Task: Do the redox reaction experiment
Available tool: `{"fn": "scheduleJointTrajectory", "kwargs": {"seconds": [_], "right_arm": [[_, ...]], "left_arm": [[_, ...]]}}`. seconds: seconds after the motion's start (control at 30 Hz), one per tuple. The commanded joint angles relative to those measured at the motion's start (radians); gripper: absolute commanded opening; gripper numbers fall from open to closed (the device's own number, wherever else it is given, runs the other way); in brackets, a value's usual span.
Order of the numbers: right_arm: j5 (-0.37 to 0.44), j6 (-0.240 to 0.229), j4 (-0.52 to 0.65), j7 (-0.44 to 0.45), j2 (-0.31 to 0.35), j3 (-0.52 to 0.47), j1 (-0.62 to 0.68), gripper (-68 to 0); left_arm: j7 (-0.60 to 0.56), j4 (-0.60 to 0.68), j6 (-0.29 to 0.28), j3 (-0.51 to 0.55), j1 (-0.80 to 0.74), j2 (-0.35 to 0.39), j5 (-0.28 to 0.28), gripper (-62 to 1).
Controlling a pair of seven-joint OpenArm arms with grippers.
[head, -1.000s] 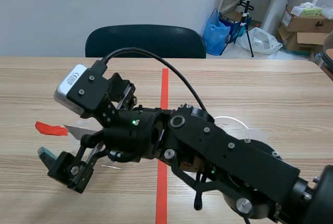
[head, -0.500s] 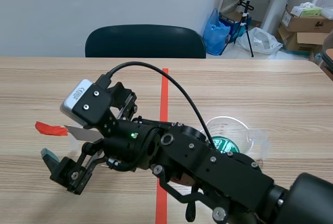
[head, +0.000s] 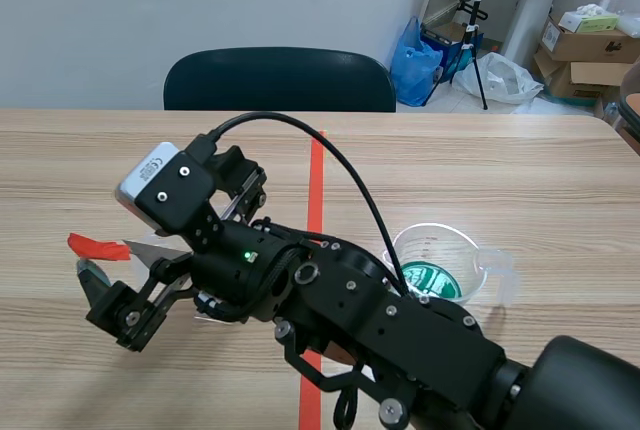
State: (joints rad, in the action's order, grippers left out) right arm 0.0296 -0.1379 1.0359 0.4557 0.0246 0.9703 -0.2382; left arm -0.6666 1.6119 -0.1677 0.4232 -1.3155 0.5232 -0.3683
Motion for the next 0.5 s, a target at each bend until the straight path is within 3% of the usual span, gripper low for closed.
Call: {"fn": "scheduleJointTrajectory", "kwargs": {"seconds": [0.0, 0.17, 0.27, 0.47], "right_arm": [[0.006, 0.004, 0.018, 0.011, -0.014, 0.0, -0.017, -1.0], [0.006, 0.019, 0.018, 0.011, -0.014, 0.0, -0.017, -1.8], [0.006, 0.042, 0.018, 0.011, -0.014, 0.0, -0.017, -10.4], [0.006, 0.042, 0.018, 0.011, -0.014, 0.0, -0.017, -30.1]], "left_arm": [[-0.018, 0.018, -0.003, -0.008, -0.001, -0.007, -0.009, 1.4], [-0.018, 0.018, -0.003, -0.008, -0.001, -0.007, -0.009, 1.4], [-0.018, 0.018, -0.003, -0.008, -0.001, -0.007, -0.009, 1.4], [-0.018, 0.018, -0.003, -0.008, -0.001, -0.007, -0.009, 1.4]]}}
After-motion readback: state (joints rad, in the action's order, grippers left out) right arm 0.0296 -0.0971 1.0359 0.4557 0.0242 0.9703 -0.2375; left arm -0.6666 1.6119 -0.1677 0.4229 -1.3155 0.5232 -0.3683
